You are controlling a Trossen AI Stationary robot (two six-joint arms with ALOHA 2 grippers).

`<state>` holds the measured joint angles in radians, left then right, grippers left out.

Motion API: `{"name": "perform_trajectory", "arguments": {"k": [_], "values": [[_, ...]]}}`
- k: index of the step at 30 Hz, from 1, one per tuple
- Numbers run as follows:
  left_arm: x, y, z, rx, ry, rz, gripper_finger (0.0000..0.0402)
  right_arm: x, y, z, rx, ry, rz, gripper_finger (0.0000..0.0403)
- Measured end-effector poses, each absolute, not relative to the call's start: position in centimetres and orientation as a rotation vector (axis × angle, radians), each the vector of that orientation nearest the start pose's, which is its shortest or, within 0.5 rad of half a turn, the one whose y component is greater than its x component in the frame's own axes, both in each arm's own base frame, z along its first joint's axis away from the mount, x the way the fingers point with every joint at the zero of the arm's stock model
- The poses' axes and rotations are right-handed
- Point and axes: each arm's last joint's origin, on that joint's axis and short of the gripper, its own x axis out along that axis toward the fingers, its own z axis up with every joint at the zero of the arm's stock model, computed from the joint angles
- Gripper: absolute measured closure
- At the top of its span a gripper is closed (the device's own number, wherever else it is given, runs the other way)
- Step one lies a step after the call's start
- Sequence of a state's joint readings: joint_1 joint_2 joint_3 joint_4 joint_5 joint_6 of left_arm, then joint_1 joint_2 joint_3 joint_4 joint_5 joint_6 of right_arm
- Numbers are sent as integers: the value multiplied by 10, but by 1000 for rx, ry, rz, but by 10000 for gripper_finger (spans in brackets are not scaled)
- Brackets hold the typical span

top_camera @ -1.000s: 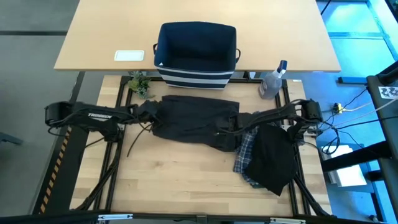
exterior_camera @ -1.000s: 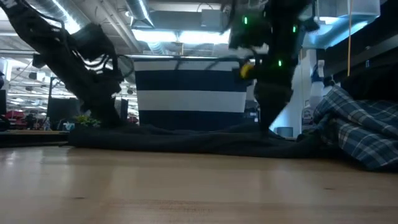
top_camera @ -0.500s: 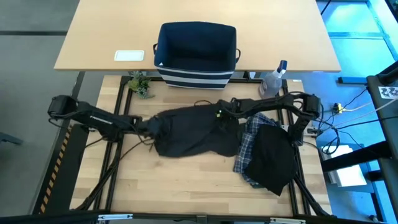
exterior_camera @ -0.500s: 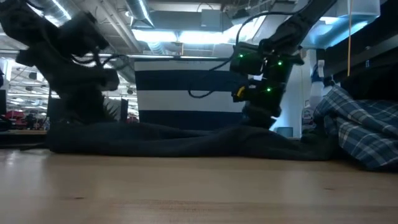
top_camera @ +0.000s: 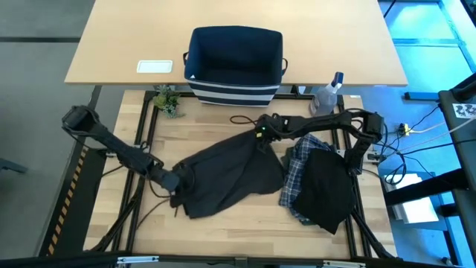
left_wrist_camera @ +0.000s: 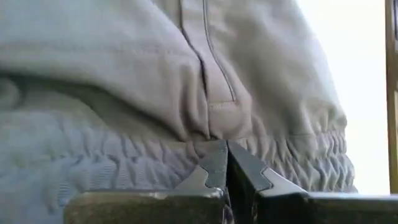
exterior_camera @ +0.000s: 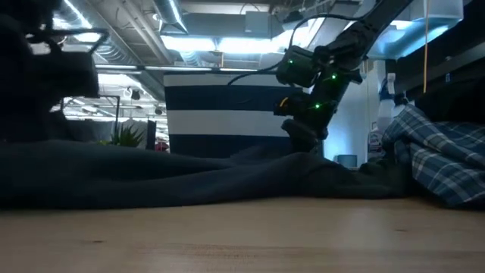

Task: Fold Laundry from Bin
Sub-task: Fold the black shorts

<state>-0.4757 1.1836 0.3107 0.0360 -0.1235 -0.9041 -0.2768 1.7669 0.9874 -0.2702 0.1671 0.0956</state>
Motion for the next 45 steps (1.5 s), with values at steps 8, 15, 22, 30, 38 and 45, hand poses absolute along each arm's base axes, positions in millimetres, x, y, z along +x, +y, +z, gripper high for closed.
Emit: {"name": "perform_trajectory", "arguments": {"k": [8,15,22,30,38,45], "values": [[164,-80,153,-493,647,90,401,308,-74,171,104,1101,-462,403],[155,-67,183,-300,390,204,402,304,-29,188,108,1085,-405,403],[156,-45,174,-202,484,344,401,306,32,184,152,1089,-242,403],[152,-21,153,-247,726,453,401,304,70,159,198,1180,-216,403],[149,-20,133,-345,946,445,401,316,38,127,199,1277,-327,403],[154,-33,122,-475,1067,346,401,321,-9,125,156,1254,-373,403]]}}
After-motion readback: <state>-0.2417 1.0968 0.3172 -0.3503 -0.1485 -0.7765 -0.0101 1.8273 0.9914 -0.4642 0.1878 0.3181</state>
